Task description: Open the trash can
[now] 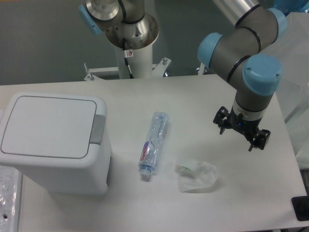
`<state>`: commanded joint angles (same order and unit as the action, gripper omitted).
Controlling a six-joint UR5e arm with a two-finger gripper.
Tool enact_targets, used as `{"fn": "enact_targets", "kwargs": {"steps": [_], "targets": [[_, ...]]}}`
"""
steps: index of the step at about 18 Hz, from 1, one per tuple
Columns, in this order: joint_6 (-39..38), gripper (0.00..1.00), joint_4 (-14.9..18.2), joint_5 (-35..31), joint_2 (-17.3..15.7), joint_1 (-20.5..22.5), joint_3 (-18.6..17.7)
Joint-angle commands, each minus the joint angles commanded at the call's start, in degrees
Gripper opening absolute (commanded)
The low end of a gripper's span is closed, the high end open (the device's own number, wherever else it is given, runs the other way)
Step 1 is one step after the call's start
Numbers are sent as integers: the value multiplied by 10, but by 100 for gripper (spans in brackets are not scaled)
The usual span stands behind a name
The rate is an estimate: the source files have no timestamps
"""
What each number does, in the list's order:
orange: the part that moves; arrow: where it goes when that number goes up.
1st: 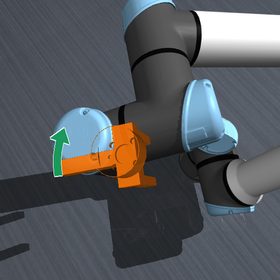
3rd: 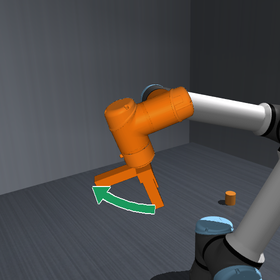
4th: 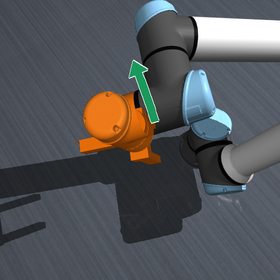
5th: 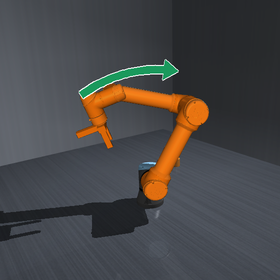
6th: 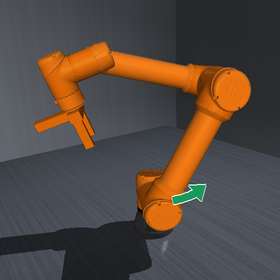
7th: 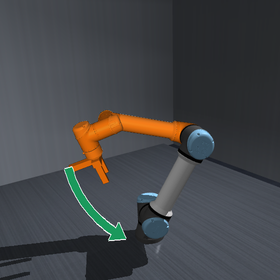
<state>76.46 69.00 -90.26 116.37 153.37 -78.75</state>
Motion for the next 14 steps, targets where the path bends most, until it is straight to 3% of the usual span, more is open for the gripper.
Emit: {"fn": "enact_targets", "kwargs": {"steps": [8,9,12,14], "targets": [[1,100,-2,2,-6,-6,-20],[0,100,-10,3,-7,-6,-35],[-24,100,-88,17,-18,-5,-72],[-108,100,-102,45,-26,-11,-75]]}}
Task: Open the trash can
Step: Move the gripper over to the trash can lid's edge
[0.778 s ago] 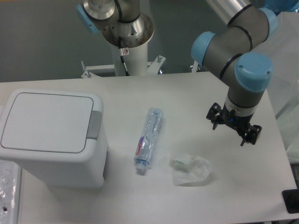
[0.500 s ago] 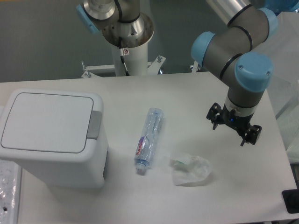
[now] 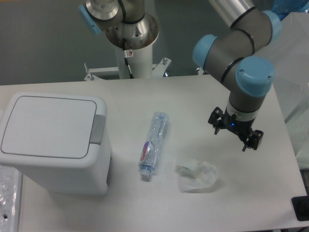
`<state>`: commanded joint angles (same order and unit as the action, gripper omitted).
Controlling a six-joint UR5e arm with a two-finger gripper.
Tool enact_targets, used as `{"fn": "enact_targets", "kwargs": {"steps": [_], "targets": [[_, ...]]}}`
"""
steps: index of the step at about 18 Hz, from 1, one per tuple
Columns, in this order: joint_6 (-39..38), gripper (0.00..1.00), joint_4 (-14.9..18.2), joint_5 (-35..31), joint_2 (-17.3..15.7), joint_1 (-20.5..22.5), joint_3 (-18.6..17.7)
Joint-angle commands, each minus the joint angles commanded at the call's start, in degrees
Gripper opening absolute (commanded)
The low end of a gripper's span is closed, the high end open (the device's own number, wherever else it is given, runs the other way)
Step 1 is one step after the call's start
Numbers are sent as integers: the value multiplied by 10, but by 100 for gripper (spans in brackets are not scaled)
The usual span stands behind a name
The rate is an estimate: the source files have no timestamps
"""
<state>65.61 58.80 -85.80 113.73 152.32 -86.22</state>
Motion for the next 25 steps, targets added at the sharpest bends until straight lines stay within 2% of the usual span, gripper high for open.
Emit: {"fn": "enact_targets", "kwargs": {"steps": [2,3,5,7,10,12,18,21,25], "targets": [[-87,100,-3,24,-2,-17,6],[-106,100,-3,37,-5,-24,7],[-114,100,4,46,-30,-36,3],[-128,100,5,51,-34,-60,-2],[-216,100,3,63,-54,-73,0],[-235,100,4,77,-59,-82,1],[-365,100,4,164,-84,-86,6],[-395,100,4,199,-104,-89,9],[-399,100,4,221,-119,-100,5]]}}
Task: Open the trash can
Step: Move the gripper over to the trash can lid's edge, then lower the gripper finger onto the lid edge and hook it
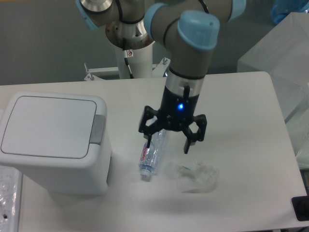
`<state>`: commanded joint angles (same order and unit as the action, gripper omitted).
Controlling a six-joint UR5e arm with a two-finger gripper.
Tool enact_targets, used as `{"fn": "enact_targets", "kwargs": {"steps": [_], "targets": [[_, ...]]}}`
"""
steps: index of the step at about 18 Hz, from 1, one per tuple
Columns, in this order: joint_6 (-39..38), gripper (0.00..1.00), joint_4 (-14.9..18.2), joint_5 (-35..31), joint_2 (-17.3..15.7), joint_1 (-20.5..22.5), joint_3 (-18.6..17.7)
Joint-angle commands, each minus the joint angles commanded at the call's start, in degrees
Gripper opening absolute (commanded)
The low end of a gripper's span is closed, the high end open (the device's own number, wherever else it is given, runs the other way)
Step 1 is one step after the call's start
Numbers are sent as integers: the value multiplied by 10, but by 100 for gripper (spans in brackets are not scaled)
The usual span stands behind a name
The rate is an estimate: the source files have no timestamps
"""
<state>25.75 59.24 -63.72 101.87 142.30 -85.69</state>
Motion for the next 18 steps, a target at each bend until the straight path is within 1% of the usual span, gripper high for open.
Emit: {"fn": "enact_targets", "kwargs": {"steps": [7,16,18], "targets": [[-4,100,-6,10,-5,-55,-20],[-10,100,-6,11,-9,-56,-22],[-14,100,-6,11,-16,-58,-23]]}}
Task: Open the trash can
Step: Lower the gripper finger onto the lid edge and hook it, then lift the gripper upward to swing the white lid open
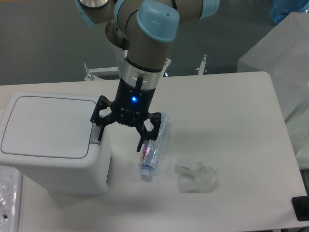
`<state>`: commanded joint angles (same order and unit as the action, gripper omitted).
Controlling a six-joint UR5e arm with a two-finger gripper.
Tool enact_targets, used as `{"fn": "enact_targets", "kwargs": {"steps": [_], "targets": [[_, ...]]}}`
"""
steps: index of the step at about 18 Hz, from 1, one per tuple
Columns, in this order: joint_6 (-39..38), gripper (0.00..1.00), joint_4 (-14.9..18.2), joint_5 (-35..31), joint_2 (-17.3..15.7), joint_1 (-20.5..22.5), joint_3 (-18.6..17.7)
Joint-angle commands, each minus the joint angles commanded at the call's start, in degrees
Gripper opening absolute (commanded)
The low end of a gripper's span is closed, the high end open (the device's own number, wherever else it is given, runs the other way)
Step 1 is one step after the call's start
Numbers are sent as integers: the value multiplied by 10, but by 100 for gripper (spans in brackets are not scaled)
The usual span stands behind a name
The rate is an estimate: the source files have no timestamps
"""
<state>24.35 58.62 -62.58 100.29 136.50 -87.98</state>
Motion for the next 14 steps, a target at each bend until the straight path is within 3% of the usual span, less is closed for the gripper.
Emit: {"fn": "enact_targets", "kwargs": {"steps": [5,14], "targets": [[2,100,-1,-2,-19,1,-29],[2,100,-3,-4,-16,-2,-32]]}}
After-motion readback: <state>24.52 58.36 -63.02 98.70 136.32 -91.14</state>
